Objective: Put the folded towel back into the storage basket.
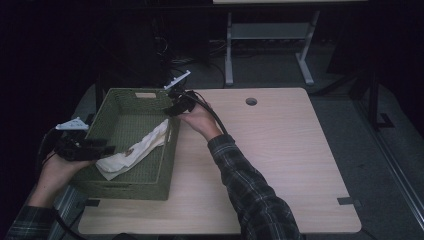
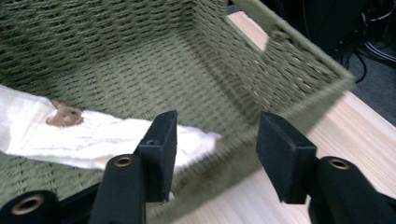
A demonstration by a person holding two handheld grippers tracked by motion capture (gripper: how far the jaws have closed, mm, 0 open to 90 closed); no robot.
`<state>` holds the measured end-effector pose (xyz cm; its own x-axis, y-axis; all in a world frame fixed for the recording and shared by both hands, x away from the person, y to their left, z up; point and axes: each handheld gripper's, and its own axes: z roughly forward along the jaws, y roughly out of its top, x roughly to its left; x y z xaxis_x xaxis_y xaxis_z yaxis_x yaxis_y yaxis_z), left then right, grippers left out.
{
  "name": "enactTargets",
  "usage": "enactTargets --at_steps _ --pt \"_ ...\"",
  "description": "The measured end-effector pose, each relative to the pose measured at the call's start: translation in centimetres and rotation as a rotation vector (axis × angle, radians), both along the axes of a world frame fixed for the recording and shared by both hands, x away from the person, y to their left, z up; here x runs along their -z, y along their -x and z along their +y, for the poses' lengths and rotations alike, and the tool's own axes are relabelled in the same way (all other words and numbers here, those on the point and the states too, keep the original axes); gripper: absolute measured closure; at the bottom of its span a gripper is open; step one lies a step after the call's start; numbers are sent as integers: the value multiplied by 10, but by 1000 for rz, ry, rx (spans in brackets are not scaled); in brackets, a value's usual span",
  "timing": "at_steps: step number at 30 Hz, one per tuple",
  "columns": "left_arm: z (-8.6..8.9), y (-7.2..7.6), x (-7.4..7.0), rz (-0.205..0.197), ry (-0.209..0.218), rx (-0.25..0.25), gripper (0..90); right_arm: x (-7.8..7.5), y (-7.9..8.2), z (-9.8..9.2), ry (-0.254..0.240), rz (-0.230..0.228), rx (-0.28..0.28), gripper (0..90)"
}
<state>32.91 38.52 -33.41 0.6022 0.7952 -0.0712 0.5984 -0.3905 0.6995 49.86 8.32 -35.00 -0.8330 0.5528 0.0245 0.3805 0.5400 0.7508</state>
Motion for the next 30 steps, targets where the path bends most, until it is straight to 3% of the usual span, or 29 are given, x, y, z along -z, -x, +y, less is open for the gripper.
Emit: enactTargets --at_steps 10,14,20,30 --pt "-52 -5 -15 -42 9 55 454 -7 11 -54 -11 -20 25 400" --pt "-72 -6 -21 -58 27 51 444 -13 17 -79 -26 -26 35 390" --pt "-108 2 -30 -94 55 82 435 -21 29 -111 -54 -45 52 383" --pt "-180 0 -27 -121 94 162 366 -23 52 -161 -54 -58 86 352"
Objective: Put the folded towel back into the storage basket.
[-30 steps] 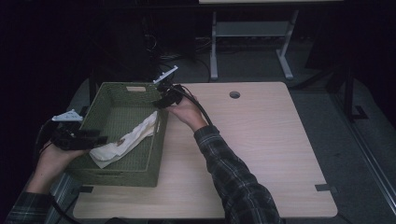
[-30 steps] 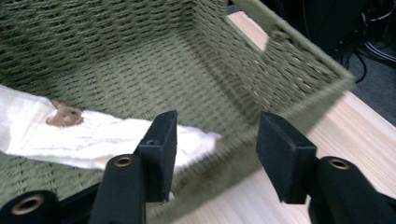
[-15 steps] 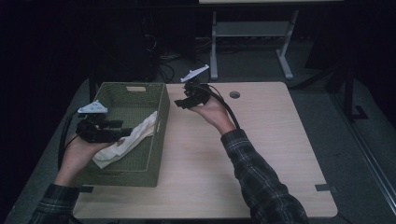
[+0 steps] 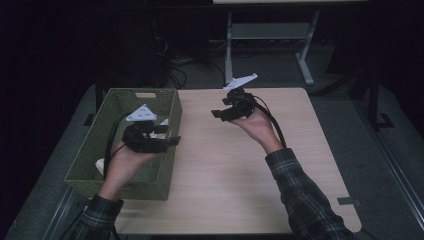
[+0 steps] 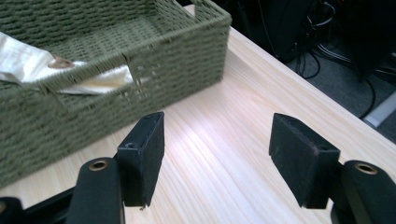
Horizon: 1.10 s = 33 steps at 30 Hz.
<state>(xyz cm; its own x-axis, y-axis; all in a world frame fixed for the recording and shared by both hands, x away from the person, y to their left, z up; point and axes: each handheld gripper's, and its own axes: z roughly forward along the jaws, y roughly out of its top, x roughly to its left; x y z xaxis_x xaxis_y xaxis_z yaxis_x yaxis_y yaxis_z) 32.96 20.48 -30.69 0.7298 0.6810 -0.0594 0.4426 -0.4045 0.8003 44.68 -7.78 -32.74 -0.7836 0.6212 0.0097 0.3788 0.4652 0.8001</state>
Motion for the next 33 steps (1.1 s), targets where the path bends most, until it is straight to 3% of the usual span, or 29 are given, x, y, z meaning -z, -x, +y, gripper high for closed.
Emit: enactTargets --at_steps 8,16,23,33 --pt "-47 -2 19 -20 -11 53 329 15 15 -43 -2 1 43 332" --pt "-74 -1 46 -24 -46 111 304 36 33 -79 -9 23 86 302" --pt "-91 3 72 -24 -72 143 289 58 56 -108 -36 46 121 244" --pt "-98 11 103 -24 -120 146 214 99 91 -141 -22 98 182 192"
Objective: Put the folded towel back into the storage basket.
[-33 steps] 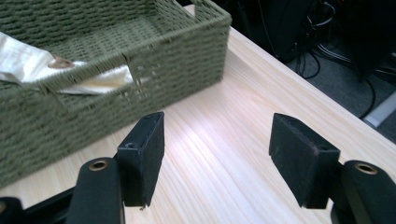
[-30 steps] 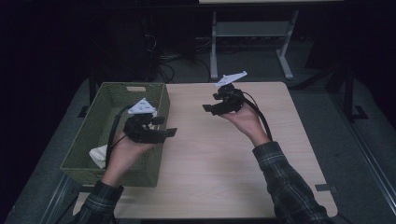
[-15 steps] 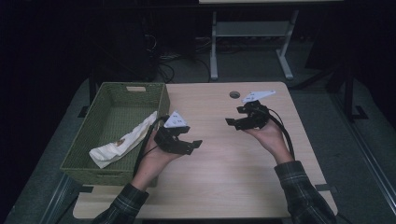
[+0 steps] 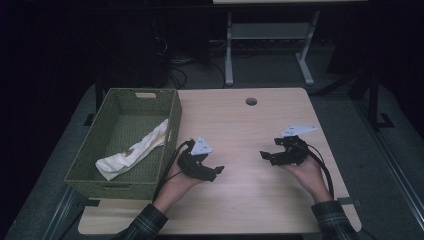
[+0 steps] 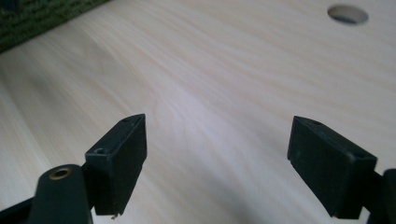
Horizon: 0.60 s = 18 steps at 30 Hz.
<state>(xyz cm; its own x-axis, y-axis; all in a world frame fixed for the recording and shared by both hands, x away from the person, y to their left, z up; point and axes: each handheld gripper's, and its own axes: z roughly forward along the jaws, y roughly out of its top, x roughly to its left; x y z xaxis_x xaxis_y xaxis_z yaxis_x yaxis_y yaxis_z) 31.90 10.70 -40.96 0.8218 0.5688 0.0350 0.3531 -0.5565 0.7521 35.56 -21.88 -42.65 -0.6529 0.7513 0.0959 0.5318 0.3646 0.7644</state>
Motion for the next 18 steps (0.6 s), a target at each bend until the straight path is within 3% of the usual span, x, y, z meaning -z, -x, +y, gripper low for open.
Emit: enactTargets --at_steps 9,16,18 --pt "-3 6 26 33 -41 -2 167 32 33 -32 15 48 54 141" --pt "-6 8 43 55 -61 5 160 45 53 -53 43 44 121 128" --pt "-7 8 48 58 -83 6 154 48 57 -59 41 50 135 99"
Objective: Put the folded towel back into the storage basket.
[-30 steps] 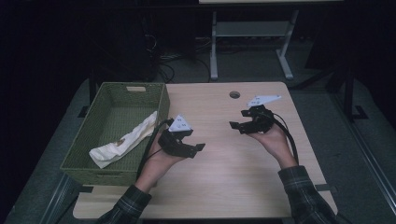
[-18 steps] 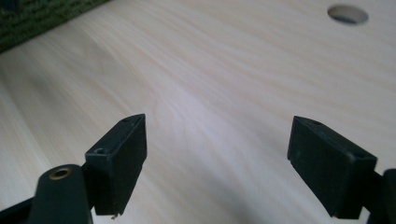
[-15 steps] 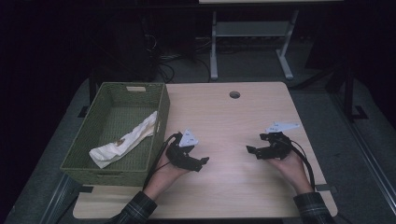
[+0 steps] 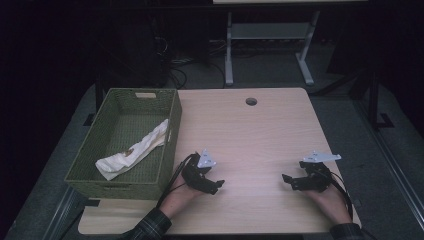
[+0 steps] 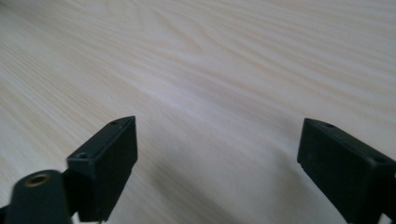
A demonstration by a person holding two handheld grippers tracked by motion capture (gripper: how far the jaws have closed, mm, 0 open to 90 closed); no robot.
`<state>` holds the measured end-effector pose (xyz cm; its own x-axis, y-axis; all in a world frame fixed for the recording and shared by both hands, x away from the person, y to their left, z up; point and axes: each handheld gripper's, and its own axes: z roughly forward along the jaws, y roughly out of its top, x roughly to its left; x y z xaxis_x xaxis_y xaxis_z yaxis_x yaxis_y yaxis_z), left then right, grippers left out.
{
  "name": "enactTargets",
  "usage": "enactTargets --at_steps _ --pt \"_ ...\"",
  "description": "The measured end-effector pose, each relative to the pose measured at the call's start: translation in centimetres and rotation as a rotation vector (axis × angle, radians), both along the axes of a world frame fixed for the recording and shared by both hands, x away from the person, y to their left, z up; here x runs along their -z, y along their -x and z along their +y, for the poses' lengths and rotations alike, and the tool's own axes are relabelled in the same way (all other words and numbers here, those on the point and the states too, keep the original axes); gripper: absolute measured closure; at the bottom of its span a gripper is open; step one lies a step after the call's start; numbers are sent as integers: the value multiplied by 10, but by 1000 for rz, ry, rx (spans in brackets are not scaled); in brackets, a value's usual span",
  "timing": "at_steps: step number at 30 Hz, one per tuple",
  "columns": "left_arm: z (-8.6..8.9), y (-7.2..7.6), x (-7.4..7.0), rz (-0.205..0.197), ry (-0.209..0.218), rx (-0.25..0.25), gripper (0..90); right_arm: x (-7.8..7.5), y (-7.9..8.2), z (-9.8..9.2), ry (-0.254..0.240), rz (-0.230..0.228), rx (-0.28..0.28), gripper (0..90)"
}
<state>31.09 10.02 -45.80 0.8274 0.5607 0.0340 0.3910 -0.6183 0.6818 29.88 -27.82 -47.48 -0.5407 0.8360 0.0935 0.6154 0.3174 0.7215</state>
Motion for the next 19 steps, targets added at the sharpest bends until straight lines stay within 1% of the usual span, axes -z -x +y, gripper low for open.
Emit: enactTargets --at_steps 2,4,6,7,8,10,11,13,15,17,19 --pt "-1 0 4 7 -17 1 150 4 3 -5 5 1 19 79" --pt "-1 0 7 8 -23 -2 150 6 6 -8 23 -9 32 70" --pt "-1 -1 11 18 -30 0 150 7 8 -10 34 -23 47 63" --pt "0 -2 12 27 -15 -4 143 7 9 -11 41 -33 48 63" --pt "0 -2 13 34 -8 -4 143 7 9 -11 49 -33 52 63" --pt "1 -2 13 33 -2 -1 143 8 9 -11 55 -28 56 64" --pt "2 -2 15 33 13 -1 141 8 9 -10 60 -23 56 67" --pt "4 -2 17 21 35 11 123 8 9 -9 66 -19 53 67" --pt "5 -2 19 12 46 23 121 8 9 -9 66 -19 53 67" --pt "6 -2 21 3 66 28 120 8 9 -9 66 -19 53 67" --pt "6 -3 20 3 64 29 121 8 9 -9 66 -19 52 67"
